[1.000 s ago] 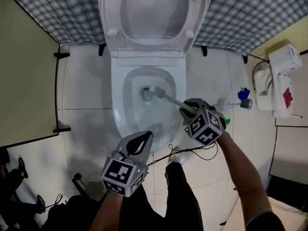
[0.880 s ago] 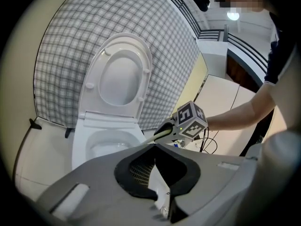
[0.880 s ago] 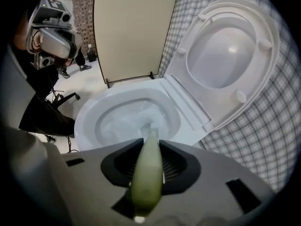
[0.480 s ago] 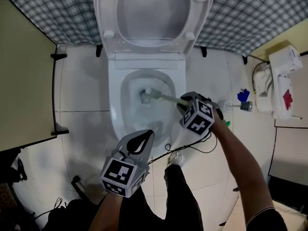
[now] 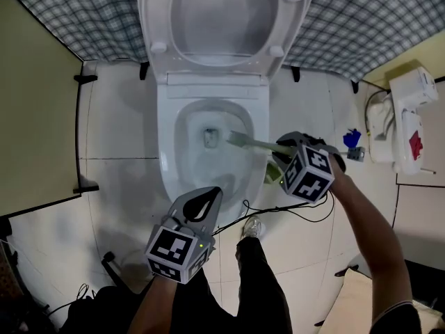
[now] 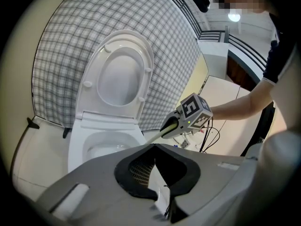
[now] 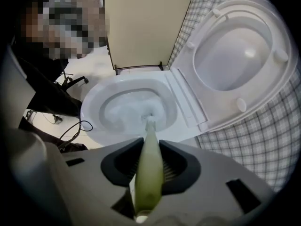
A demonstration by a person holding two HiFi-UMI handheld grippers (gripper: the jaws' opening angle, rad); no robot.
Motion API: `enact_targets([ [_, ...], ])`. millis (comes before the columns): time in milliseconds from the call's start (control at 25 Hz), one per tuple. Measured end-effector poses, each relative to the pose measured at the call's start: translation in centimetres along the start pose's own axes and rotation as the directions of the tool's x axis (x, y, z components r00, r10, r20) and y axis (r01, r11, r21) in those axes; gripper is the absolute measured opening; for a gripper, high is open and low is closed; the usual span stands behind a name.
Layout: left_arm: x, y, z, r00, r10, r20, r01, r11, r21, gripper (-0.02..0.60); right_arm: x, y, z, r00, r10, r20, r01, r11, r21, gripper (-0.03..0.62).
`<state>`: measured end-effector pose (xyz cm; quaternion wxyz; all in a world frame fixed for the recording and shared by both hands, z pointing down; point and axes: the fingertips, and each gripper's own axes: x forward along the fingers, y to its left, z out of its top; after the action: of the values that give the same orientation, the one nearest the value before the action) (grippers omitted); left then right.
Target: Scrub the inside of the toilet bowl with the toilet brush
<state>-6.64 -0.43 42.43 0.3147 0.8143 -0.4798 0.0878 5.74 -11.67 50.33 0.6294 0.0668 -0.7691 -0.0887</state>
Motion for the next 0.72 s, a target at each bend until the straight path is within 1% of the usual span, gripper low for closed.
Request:
enact_targets([
  [120, 0.0, -0.3, 0.1, 1.000, -0.004, 0.001, 0.004, 1.000, 0.000, 0.000, -0.3, 1.2, 0.3, 0.999, 0.039, -0.023, -0.040, 0.999, -0.034, 0.123],
  [240, -0.3, -0.3, 0.0, 1.000, -0.003, -0.005, 0.003, 1.000, 0.000, 0.000, 1.6, 2.4, 0.8, 0.998, 0.047, -0.042, -0.049, 0.998, -0.038, 0.123],
  [400, -1.2, 0.6, -0.6, 1.000, 0.018, -0.008, -0.018, 1.000, -0.009, 0.000, 4.8, 3.6, 2.0, 0.998, 0.057, -0.018, -0.056, 0.997, 0.047, 0.123],
  [520, -1.8, 1.2, -1.0, 0.999, 0.030, -0.012, -0.030, 0.999, -0.014, 0.000, 6.8, 4.6, 2.8, 0.998, 0.067, -0.011, -0.066, 0.994, 0.091, 0.123],
  [640, -2.0, 1.3, -1.1, 0.999, 0.030, -0.011, -0.030, 0.999, -0.011, 0.000, 6.9, 4.8, 2.7, 0.997, 0.075, -0.008, -0.073, 0.990, 0.121, 0.123],
  [720, -2.1, 1.2, -1.2, 0.999, 0.030, -0.011, -0.030, 0.999, -0.012, 0.000, 6.1, 5.0, 1.9, 0.997, 0.071, -0.012, -0.068, 0.989, 0.132, 0.123],
])
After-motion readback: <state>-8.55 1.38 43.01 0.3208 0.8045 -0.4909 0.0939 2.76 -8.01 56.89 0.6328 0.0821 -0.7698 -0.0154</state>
